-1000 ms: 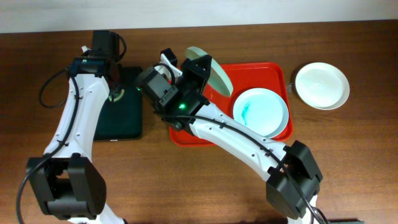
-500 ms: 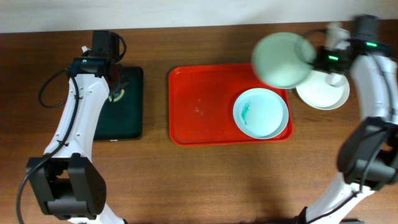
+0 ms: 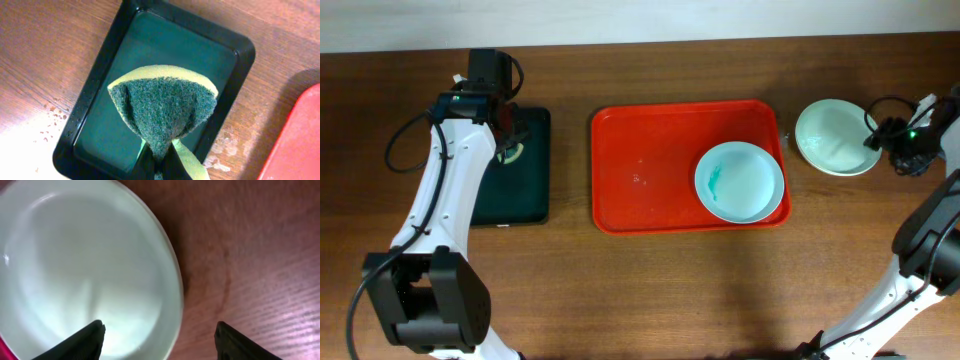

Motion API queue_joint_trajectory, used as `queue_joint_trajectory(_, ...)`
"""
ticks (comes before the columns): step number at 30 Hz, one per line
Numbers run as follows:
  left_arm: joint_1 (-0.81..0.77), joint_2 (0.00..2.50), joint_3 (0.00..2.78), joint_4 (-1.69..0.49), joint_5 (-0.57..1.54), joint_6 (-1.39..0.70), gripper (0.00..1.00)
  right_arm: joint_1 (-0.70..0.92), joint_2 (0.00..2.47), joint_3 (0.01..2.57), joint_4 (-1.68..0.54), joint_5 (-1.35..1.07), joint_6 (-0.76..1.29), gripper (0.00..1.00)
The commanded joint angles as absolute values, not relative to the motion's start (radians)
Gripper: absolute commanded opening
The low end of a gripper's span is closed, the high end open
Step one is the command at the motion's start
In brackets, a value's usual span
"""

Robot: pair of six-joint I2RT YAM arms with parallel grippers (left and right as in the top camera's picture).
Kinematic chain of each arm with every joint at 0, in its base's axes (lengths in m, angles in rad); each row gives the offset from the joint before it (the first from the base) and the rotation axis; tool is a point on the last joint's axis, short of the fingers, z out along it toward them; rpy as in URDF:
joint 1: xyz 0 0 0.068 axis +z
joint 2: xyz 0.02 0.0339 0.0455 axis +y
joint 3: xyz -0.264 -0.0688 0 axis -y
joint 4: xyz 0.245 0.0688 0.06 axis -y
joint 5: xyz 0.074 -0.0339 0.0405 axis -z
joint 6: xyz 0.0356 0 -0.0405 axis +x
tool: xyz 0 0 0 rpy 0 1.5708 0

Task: Clean dirty plates on tray and stack at the side
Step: 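Grasp the front-right plate rim with the right gripper, pull it left, then scrub the held plate with the sponge in the left gripper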

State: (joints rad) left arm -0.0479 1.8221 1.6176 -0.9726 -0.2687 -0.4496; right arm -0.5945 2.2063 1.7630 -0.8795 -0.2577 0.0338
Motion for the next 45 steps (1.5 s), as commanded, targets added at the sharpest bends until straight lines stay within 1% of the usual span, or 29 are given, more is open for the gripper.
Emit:
queue_joint_trajectory(1,-0.045,1.819,1.614,-0.953,-0.265,-0.459,0.0,-0.589,2.152,1.754,-0.895,-0.329,0.03,0.66)
queue_joint_trajectory(2,-0.045,1.819,1.614,-0.953,-0.264,-0.459,0.0,-0.567,2.089,1.754,-0.895,-0.372,0.027,0.66)
queue_joint_trajectory(4,-0.046,1.819,1.614,-0.952,-0.264,-0.459,0.0,-0.501,2.001,1.754,-0.899,-0.39,-0.043,0.67)
queue_joint_trajectory(6,-0.046,1.819,1.614,-0.952,-0.246,-0.459,0.0,-0.318,1.959,1.754,-0.997,-0.373,-0.222,0.68)
queue_joint_trajectory(8,-0.046,1.819,1.614,-0.952,-0.246,-0.459,0.0,-0.191,1.978,1.72,-1.029,-0.268,-0.233,0.68)
queue_joint_trajectory(9,-0.046,1.819,1.614,-0.952,-0.246,-0.459,0.0,-0.118,1.989,1.67,-0.996,-0.189,-0.257,0.69)
queue_joint_trajectory(11,-0.046,1.819,1.614,-0.953,-0.246,-0.459,0.0,-0.029,1.991,1.544,-0.911,-0.045,-0.281,0.69)
queue_joint_trajectory(14,-0.046,1.819,1.614,-0.953,-0.246,-0.458,0.0,-0.012,1.991,1.403,-0.794,-0.021,-0.281,0.72)
queue_joint_trajectory(17,-0.046,1.819,1.614,-0.952,-0.246,-0.458,0.0,-0.015,1.992,1.366,-0.788,-0.02,-0.281,0.72)
queue_joint_trajectory(21,-0.046,1.819,1.614,-0.953,-0.246,-0.458,0.0,-0.015,1.992,1.366,-0.874,-0.021,-0.28,0.72)
queue_joint_trajectory(23,-0.046,1.819,1.614,-0.953,-0.246,-0.458,0.0,-0.013,1.992,1.366,-0.929,-0.027,-0.247,0.71)
queue_joint_trajectory(24,-0.046,1.819,1.614,-0.953,-0.246,-0.458,0.0,-0.013,1.992,1.361,-0.935,-0.084,-0.226,0.71)
queue_joint_trajectory(25,-0.046,1.819,1.614,-0.953,-0.245,-0.459,0.0,-0.013,1.992,1.361,-0.923,-0.176,-0.223,0.66)
queue_joint_trajectory(26,-0.047,1.819,1.614,-0.953,-0.245,-0.458,0.0,-0.012,1.992,1.361,-0.913,-0.284,-0.224,0.66)
queue_joint_trajectory(29,-0.047,1.819,1.614,-0.956,-0.224,-0.458,0.0,-0.014,1.992,1.361,-0.877,-0.132,-0.222,0.66)
queue_joint_trajectory(30,-0.047,1.819,1.614,-0.956,-0.224,-0.458,0.0,-0.014,1.992,1.361,-0.873,-0.106,-0.204,0.69)
queue_joint_trajectory(33,-0.047,1.819,1.614,-0.956,-0.223,-0.458,0.0,-0.014,1.995,1.335,-0.838,-0.062,-0.147,0.68)
queue_joint_trajectory(34,-0.047,1.819,1.614,-0.957,-0.223,-0.458,0.0,-0.014,1.995,1.316,-0.811,-0.063,-0.131,0.64)
queue_joint_trajectory(35,-0.047,1.819,1.614,-0.959,-0.22,-0.458,0.0,-0.014,1.995,1.311,-0.781,-0.076,-0.092,0.51)
queue_joint_trajectory(36,-0.048,1.819,1.614,-0.956,-0.184,-0.458,0.0,-0.013,1.995,1.311,-0.77,-0.104,-0.084,0.43)
queue_joint_trajectory(37,-0.05,1.819,1.614,-0.952,-0.159,-0.458,0.0,-0.012,1.995,1.311,-0.769,-0.14,-0.084,0.39)
queue_joint_trajectory(39,-0.052,1.819,1.614,-0.956,-0.107,-0.457,0.0,-0.012,1.995,1.311,-0.766,-0.157,-0.021,0.24)
queue_joint_trajectory(41,-0.06,1.82,1.614,-0.954,-0.057,-0.451,0.0,-0.012,1.995,1.311,-0.749,-0.159,0.049,0.15)
queue_joint_trajectory(42,-0.09,1.82,1.614,-0.95,-0.012,-0.451,0.0,-0.011,1.995,1.311,-0.717,-0.234,0.088,0.07)
queue_joint_trajectory(44,-0.124,1.821,1.614,-0.949,-0.002,-0.451,0.0,0.009,1.995,1.311,-0.665,-0.318,0.088,0.05)
queue_joint_trajectory(45,-0.15,1.824,1.613,-0.943,-0.002,-0.451,0.0,0.035,1.995,1.311,-0.643,-0.323,0.088,0.05)
